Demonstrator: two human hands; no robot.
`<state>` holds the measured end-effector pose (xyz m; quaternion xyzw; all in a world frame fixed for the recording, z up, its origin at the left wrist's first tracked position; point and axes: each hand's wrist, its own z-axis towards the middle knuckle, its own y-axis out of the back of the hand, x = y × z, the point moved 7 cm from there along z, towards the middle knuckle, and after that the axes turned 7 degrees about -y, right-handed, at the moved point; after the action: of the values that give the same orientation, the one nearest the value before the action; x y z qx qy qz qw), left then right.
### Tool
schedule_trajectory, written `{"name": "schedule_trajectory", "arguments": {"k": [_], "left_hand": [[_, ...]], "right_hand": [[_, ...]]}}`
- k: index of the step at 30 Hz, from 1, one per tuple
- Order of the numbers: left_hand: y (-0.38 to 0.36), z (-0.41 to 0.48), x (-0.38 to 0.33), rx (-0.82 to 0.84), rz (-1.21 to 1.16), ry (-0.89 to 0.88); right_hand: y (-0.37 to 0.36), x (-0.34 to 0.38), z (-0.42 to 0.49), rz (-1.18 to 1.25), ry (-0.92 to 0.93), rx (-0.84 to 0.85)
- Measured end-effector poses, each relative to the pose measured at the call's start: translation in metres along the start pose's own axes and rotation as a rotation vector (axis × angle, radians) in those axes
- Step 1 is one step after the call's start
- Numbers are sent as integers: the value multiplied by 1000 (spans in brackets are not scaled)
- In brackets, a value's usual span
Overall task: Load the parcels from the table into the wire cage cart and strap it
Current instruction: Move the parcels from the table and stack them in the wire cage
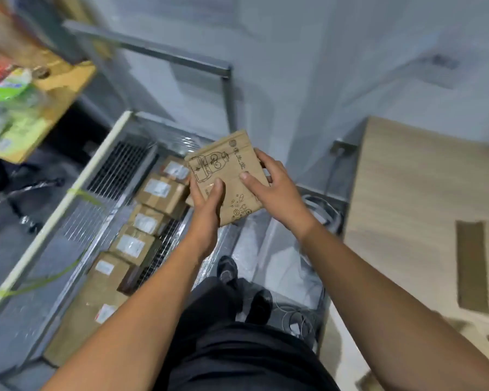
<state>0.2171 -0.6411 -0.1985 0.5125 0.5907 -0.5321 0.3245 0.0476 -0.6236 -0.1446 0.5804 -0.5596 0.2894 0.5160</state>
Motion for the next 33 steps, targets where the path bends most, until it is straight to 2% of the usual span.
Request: {"name": "schedule_trajectory", "arguments": {"k": [4,8,10,13,17,19,22,24,26,30,33], "left_hand": [[82,-12,-13,-197,-73,-84],[167,-18,3,-450,-121,24],[209,-17,22,-587,-85,137],[265,-10,64,-698,-63,223],[312,21,148,-781,-125,309],[325,51,196,-770,-178,328],[340,90,269,-729,-172,375],[346,113,312,-712,-144,408],[348,136,359,-667,-164,446],[358,179,440,-619,-150,472],[364,207,479,-598,-130,545]], "right_hand": [[-85,31,11,-138,68,228],[-167,24,31,-317,62,471],[-195,7,52,-552,89,470],[-231,-24,83,-942,279,463],[-263,-75,144,-1116,370,437],[-271,-95,182,-1194,408,372],[-289,-124,217,-1258,435,405],[-298,-155,228,-1300,266,438],[-303,-185,231,-1438,162,395],[-307,-200,234,-1557,220,266],[-307,-199,238,-1540,226,246]]}}
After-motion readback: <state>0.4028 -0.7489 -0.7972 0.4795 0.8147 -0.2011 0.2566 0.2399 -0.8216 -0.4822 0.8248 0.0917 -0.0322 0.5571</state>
